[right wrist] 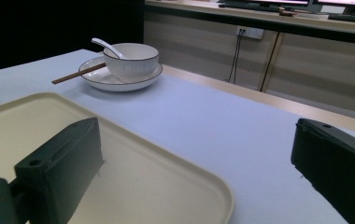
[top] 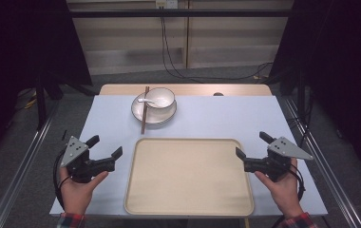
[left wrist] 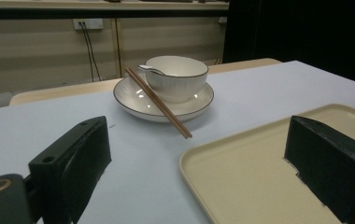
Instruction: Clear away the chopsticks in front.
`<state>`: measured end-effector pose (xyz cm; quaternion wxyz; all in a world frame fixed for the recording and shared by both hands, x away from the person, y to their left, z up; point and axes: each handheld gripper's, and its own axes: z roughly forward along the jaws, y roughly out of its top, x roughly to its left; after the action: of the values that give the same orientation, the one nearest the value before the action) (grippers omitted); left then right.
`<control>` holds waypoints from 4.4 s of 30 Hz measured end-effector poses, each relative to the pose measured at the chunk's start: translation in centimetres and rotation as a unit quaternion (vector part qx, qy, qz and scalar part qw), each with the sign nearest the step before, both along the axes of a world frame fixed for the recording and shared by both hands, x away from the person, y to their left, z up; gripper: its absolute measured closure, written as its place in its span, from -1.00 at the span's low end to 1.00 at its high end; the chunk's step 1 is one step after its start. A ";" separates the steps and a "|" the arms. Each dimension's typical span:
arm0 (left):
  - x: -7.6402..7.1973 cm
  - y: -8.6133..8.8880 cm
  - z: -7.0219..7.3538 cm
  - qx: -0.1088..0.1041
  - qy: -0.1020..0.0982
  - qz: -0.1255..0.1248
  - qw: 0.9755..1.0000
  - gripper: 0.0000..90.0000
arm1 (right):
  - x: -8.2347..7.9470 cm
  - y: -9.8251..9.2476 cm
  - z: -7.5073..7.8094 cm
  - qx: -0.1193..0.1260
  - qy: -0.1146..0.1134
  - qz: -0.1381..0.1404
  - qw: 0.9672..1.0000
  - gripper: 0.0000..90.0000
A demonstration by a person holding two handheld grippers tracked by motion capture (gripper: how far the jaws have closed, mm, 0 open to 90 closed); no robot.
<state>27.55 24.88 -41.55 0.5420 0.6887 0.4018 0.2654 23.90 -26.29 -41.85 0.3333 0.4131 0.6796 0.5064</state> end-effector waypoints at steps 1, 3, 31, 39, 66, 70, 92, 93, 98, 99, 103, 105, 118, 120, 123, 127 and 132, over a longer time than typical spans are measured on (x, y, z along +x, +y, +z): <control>0.1 0.0 -0.1 -0.002 0.002 -0.005 1.000 -0.85 | 0.1 0.0 -0.1 -0.003 0.000 0.001 1.000 -0.96; 0.3 -0.2 -0.1 -0.004 0.005 -0.003 1.000 -0.85 | 0.2 0.0 -0.1 0.000 -0.002 0.003 1.000 -0.96; 11.1 -5.9 -1.4 0.043 0.063 0.030 0.997 -0.81 | 0.0 0.0 -0.7 0.007 0.016 0.020 1.000 -0.96; 13.6 -6.1 -2.1 0.048 0.077 0.062 0.994 -0.77 | 0.0 0.1 -0.7 0.013 0.017 0.027 0.999 -0.96; 18.8 -8.2 -4.4 0.058 0.155 0.088 0.982 0.37 | 0.3 0.1 -0.6 0.025 0.019 0.035 0.999 -0.94; 19.1 -8.3 -4.5 0.055 0.162 0.093 0.981 0.42 | 0.3 0.1 -0.6 0.025 0.018 0.038 0.999 -0.94; 19.6 -9.2 -5.2 0.051 0.199 0.127 0.970 0.85 | 0.3 0.4 -0.6 0.034 0.022 0.049 0.998 -0.94; 19.6 -9.2 -5.2 0.051 0.199 0.127 0.970 0.88 | 0.3 0.4 -0.6 0.034 0.022 0.049 0.998 -0.94; 19.6 -9.3 -4.9 0.040 0.203 0.151 0.967 0.90 | 0.3 0.2 -0.6 0.037 0.020 0.060 0.997 -0.96; 19.6 -9.3 -4.9 0.040 0.203 0.151 0.967 0.91 | 0.3 0.2 -0.6 0.037 0.020 0.060 0.997 -0.96; 19.0 -8.8 -4.3 0.018 0.206 0.164 0.965 0.91 | 0.3 0.3 -0.6 0.038 0.017 0.059 0.997 -0.96; 18.8 -8.7 -4.2 0.015 0.205 0.168 0.964 0.91 | 0.3 0.3 -0.6 0.038 0.019 0.059 0.997 -0.96; 14.8 -6.9 -3.4 -0.010 0.206 0.186 0.961 0.91 | 0.4 0.5 -0.6 0.032 0.015 0.063 0.997 -0.96; 13.8 -6.6 -3.3 -0.021 0.206 0.189 0.960 0.91 | 0.4 0.4 -0.5 0.032 0.015 0.066 0.997 -0.96; 12.8 -6.3 -3.1 -0.026 0.206 0.184 0.961 0.91 | 0.3 0.5 -0.5 0.038 0.013 0.066 0.997 -0.96; 11.9 -6.1 -3.3 -0.032 0.211 0.182 0.960 0.91 | 0.3 0.6 -0.5 0.037 0.013 0.066 0.997 -0.96; 9.9 -5.5 -2.8 -0.031 0.199 0.186 0.962 0.91 | 0.2 0.7 -0.4 0.035 0.011 0.066 0.997 -0.95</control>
<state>37.45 19.38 -44.33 0.4140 0.6235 0.6302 0.2065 24.15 -25.61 -42.28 0.2768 0.3840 0.6909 0.5464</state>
